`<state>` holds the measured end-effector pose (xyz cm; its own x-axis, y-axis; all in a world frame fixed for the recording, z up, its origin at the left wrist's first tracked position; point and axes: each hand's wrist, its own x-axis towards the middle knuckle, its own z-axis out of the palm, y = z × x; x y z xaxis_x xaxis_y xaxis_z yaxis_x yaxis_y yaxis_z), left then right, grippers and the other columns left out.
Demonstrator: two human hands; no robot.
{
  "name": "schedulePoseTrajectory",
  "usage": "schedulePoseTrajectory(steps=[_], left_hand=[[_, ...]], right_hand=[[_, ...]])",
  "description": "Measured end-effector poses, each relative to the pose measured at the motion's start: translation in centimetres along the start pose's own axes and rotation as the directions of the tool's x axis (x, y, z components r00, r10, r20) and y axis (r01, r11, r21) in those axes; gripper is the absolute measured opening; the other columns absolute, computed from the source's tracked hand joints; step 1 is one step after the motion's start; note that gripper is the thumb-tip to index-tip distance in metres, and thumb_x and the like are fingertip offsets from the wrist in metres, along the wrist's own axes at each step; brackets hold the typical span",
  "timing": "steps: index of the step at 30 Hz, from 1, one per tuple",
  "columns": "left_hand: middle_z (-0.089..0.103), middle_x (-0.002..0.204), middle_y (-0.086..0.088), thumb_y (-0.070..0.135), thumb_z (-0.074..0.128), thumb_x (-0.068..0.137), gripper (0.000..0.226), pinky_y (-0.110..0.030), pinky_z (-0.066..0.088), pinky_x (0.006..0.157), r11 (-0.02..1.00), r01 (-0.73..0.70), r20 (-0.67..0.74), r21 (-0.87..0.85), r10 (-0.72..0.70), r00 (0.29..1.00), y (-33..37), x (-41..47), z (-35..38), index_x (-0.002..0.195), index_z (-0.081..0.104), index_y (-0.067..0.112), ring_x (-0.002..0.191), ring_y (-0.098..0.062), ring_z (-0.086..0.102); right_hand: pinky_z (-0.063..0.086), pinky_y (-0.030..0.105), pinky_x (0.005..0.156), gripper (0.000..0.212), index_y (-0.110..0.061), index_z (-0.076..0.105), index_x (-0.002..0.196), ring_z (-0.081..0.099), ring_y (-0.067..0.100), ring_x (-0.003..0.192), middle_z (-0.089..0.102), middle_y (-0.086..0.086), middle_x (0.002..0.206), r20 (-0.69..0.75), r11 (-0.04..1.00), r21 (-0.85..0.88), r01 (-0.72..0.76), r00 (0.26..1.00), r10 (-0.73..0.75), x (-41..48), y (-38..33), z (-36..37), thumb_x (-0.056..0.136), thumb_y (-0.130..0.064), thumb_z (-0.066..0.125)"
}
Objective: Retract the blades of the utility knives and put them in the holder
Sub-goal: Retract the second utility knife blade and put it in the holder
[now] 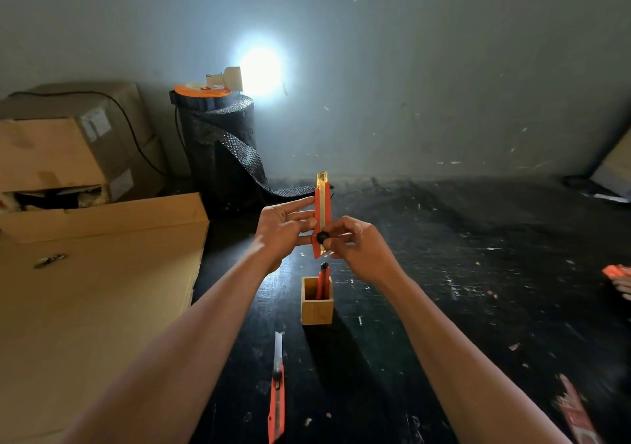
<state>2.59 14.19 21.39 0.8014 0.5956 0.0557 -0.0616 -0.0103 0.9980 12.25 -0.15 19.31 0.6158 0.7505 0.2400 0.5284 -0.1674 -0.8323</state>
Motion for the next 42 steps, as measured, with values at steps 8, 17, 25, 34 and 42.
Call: schedulePoseTrajectory(steps=[8,17,25,34,42], left_hand=[[0.078,0.11,-0.013,-0.014,0.065,0.089,0.046,-0.036,0.066,0.071,1.0,-0.004,-0.021,0.031,0.004,1.0,0.0,0.4,0.6,0.13,0.067,0.006,0.086,-0.018,0.08],[0.077,0.111,-0.013,-0.015,0.063,0.091,0.045,-0.033,0.065,0.066,1.0,-0.007,-0.03,0.018,0.007,1.0,0.0,0.6,1.0,0.131,0.066,0.004,0.082,-0.018,0.08],[0.077,0.113,-0.012,-0.014,0.065,0.09,0.046,-0.031,0.065,0.064,0.998,-0.009,-0.03,0.059,0.01,0.999,-0.1,0.8,1.3,0.131,0.066,0.006,0.082,-0.016,0.08],[0.077,0.108,-0.007,-0.012,0.065,0.09,0.046,-0.03,0.064,0.063,0.998,-0.018,-0.037,0.058,0.02,0.999,-0.5,1.0,1.4,0.132,0.066,0.007,0.08,-0.013,0.08],[0.078,0.099,-0.002,-0.011,0.066,0.091,0.045,-0.028,0.062,0.062,1.0,-0.013,-0.039,0.009,0.013,0.999,-1.0,1.2,1.1,0.133,0.065,0.007,0.081,-0.014,0.08]], right_hand=[[0.061,0.023,0.079,0.028,-0.022,0.065,0.122,0.069,0.009,0.093,0.068,-0.011,0.109,-0.018,1.0,-0.007,-0.024,1.0,0.024,-0.3,0.5,0.0,0.096,-0.011,0.068],[0.064,0.04,0.085,0.036,-0.025,0.06,0.127,0.071,0.019,0.102,0.073,0.002,0.117,-0.075,0.997,0.008,-0.074,0.994,0.074,0.0,0.9,0.2,0.093,-0.024,0.073],[0.063,0.037,0.082,0.029,-0.026,0.059,0.11,0.071,0.015,0.094,0.072,-0.006,0.105,-0.089,0.996,0.002,-0.084,0.993,0.084,0.1,0.9,0.2,0.089,-0.028,0.078],[0.063,0.035,0.08,0.026,-0.025,0.061,0.112,0.07,0.015,0.095,0.07,-0.009,0.104,-0.081,0.996,-0.023,-0.083,0.993,0.081,0.3,1.1,0.2,0.091,-0.028,0.075],[0.062,0.048,0.09,0.031,-0.034,0.062,0.12,0.068,0.017,0.106,0.071,-0.007,0.114,-0.044,0.999,-0.034,-0.036,0.998,0.035,0.1,1.6,0.4,0.098,-0.013,0.067]])
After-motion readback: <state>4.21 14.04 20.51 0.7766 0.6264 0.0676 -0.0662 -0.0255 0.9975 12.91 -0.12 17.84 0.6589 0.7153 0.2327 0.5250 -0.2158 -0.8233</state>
